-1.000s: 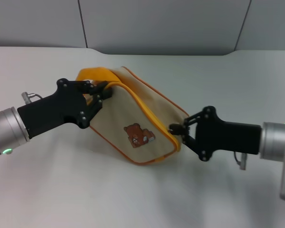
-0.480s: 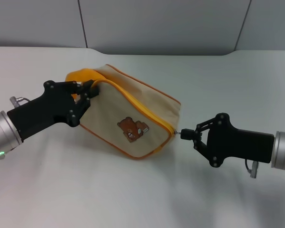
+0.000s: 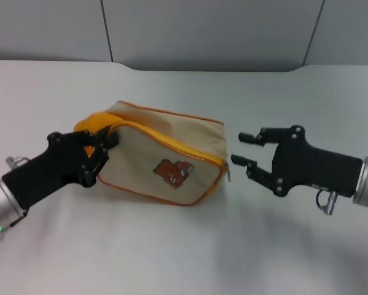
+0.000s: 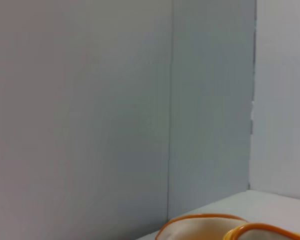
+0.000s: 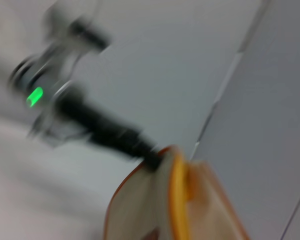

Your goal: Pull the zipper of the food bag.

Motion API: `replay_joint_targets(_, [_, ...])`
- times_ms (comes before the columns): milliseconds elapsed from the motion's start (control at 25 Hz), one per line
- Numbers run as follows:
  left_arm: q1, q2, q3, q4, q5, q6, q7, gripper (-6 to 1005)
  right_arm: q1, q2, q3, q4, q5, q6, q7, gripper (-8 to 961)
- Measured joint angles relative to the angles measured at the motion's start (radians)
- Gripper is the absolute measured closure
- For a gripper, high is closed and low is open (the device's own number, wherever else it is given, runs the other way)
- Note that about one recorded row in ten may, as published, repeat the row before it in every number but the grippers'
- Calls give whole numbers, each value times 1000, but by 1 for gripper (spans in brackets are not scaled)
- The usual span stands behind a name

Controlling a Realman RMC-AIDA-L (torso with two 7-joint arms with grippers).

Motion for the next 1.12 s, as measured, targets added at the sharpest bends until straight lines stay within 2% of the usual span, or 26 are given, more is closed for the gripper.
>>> replay_joint_targets(120, [22,1,0,-32,-11,-2,5,858,0,-5,16,27,40,-55,92,696])
replay_joint_targets(240, [42,-1,0,-40,-11,-6,7,843,0,-12,35,48,49,-120,172,459])
replay_joint_targets(440, [54,3,8,-39,-7,8,-2,817,-9,-13,57,51,54,-194,309,260])
replay_joint_targets(560, [59,12,9,-19,-3,50,-32,802,-11,-16,54,45,53,-239,400,256])
replay_joint_targets(640, [66,26,10,1,-2,110,-84,707,-11,-23,44,44,47,-275,432,253])
replay_joint_targets(760, [71,66,37,20,12,257,-144,565,-11,-30,30,42,11,-327,475,248])
replay_joint_targets(880, [60,99,120,45,57,381,-177,507,-14,-34,29,40,-33,-355,490,244])
replay_joint_targets(960, [52,102,170,84,96,408,-225,469,-17,-35,30,40,-69,-356,504,242])
replay_joint_targets(1120, [35,88,217,127,197,409,-288,392,-17,-38,30,37,-157,-359,540,238])
